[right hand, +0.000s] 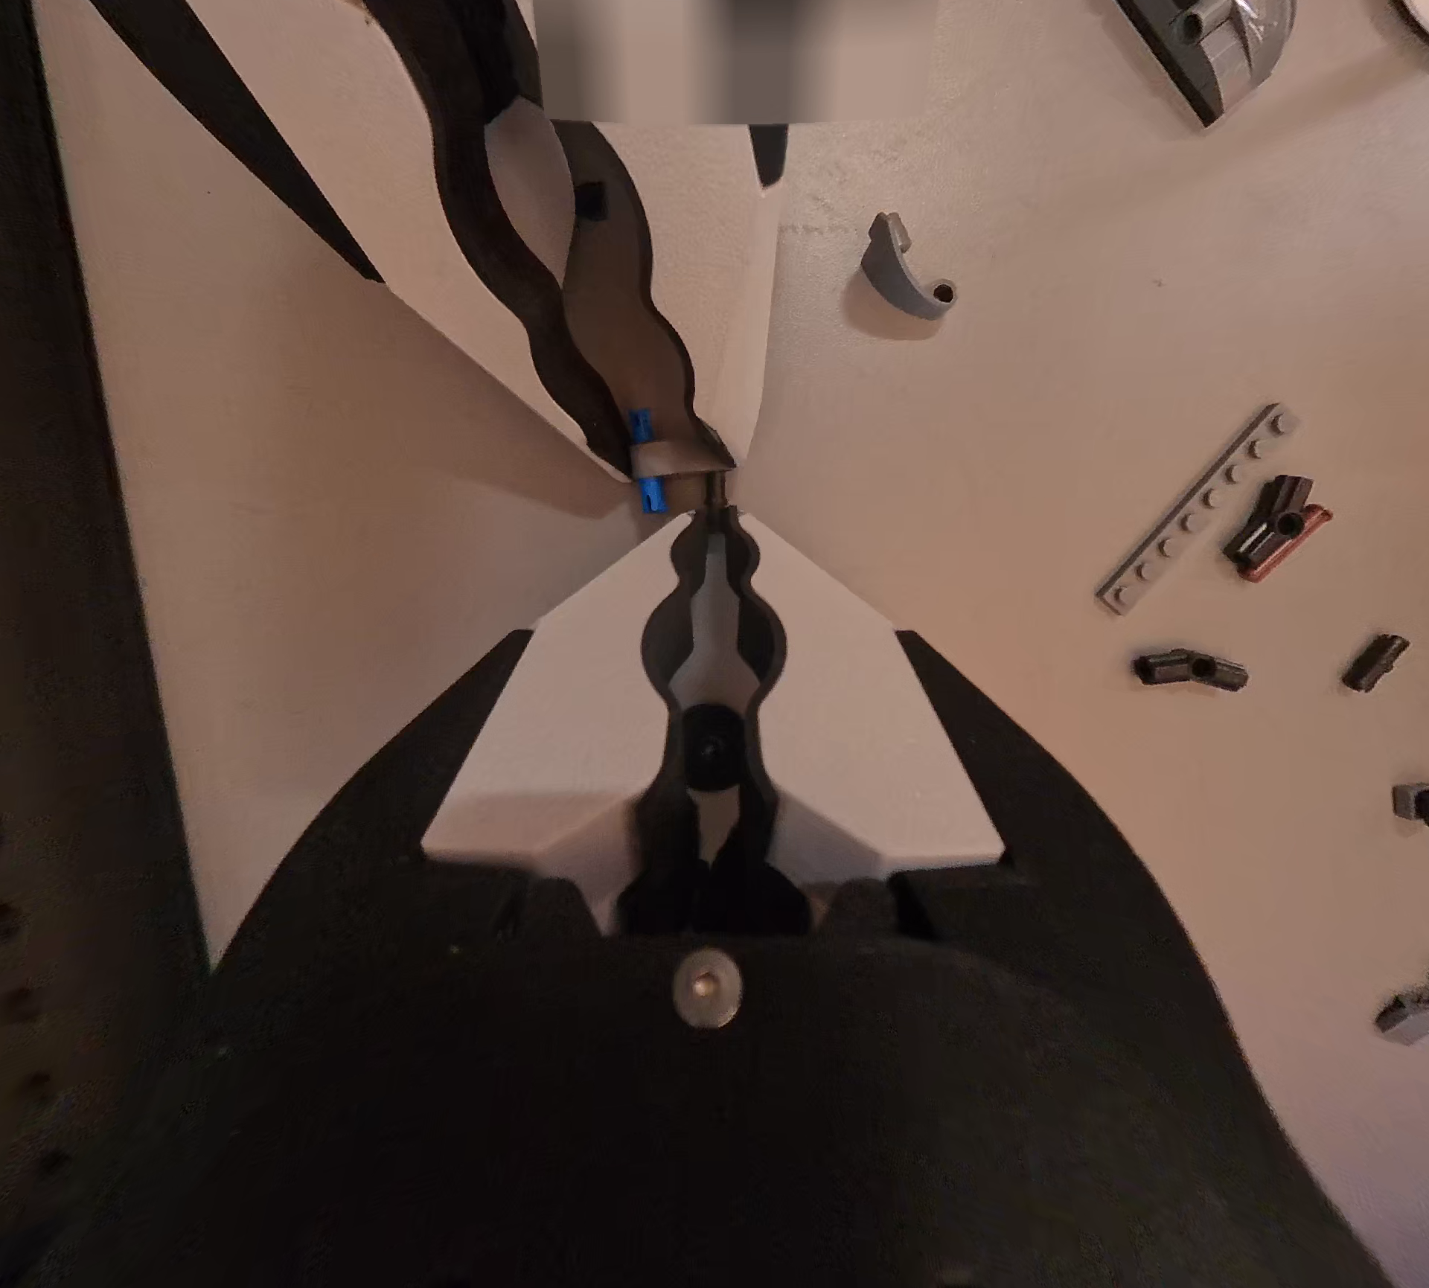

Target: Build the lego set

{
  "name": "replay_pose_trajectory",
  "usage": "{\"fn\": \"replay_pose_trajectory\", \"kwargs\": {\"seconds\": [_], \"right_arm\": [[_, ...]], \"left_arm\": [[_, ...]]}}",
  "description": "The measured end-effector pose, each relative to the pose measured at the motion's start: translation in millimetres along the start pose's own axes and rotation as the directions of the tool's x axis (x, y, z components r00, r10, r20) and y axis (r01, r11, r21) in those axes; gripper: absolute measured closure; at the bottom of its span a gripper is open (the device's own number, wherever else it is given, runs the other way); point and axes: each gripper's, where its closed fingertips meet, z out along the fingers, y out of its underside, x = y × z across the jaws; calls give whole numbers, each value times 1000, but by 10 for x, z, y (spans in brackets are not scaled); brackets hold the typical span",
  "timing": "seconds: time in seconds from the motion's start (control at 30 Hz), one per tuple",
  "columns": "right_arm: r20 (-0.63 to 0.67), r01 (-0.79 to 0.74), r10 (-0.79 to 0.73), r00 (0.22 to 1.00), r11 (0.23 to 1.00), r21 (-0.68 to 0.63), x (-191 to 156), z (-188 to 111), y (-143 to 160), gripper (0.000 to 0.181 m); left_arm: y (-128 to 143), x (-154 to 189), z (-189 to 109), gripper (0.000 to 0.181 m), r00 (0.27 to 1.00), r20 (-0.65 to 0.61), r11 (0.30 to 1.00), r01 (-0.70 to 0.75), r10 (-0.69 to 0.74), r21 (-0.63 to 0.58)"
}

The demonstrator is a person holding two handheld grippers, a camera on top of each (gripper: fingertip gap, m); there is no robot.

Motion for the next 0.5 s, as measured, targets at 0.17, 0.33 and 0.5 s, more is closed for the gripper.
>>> {"fn": "replay_pose_trajectory", "kwargs": {"seconds": [0.17,0.33,0.5], "right_arm": [[6,-11,11,1000,1000,-1,-6,-1,3,179],[10,-61,61,998,998,-5,-2,1,-1,179],[11,-98,98,995,995,-6,12,-1,1,179]], "left_arm": [[-2,0,3,161,1000,5,1000,-4,4,-8],[1,-12,3,161,1000,10,1000,7,-7,-15],[-5,-7,7,161,1000,16,1000,-3,4,-20]]}}
